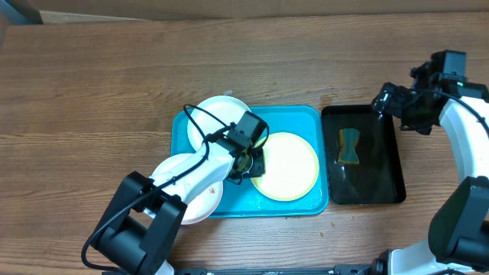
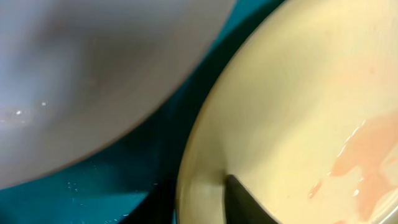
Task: Clean dirty plates on tray and stack at the side
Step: 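Place the sponge back in the black tray and lift right gripper away, then lift the yellow-rimmed plate with left gripper and set it left of tray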
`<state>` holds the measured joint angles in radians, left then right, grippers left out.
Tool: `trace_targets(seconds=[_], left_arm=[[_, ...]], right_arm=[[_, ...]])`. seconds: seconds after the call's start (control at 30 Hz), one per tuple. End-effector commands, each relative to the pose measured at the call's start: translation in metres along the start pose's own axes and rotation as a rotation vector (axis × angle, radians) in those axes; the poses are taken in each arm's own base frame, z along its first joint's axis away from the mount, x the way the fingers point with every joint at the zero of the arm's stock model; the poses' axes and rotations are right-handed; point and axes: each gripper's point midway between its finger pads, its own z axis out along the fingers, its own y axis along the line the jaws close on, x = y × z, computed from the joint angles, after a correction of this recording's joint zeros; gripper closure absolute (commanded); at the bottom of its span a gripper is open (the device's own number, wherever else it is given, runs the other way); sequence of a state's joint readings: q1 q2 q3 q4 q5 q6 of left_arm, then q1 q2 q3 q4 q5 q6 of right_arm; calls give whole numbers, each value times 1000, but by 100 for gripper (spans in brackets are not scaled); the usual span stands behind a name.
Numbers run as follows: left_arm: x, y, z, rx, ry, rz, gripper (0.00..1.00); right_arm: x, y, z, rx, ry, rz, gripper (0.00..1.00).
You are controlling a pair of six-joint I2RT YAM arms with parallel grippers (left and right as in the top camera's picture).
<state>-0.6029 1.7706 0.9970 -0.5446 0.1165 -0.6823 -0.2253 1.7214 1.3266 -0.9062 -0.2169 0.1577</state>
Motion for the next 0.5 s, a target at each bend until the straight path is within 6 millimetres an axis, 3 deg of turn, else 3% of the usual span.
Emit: trace_targets(seconds=[0.0, 0.07, 0.13, 0.3, 0.47], left_arm=[[3, 4, 5, -15, 2, 4, 80], [3, 3, 5, -11, 3, 5, 85], [4, 0, 4, 2, 12, 7, 96], [-4, -6, -5, 16, -7, 14, 96], [-25, -16, -29, 47, -60, 59, 96]], right_arm=[[-6, 10, -7, -38, -21, -2, 0], [-6, 10, -7, -38, -21, -2, 0], [-6, 10, -7, -38, -21, -2, 0], [-6, 10, -7, -38, -21, -2, 0], [-6, 10, -7, -38, -21, -2, 0]])
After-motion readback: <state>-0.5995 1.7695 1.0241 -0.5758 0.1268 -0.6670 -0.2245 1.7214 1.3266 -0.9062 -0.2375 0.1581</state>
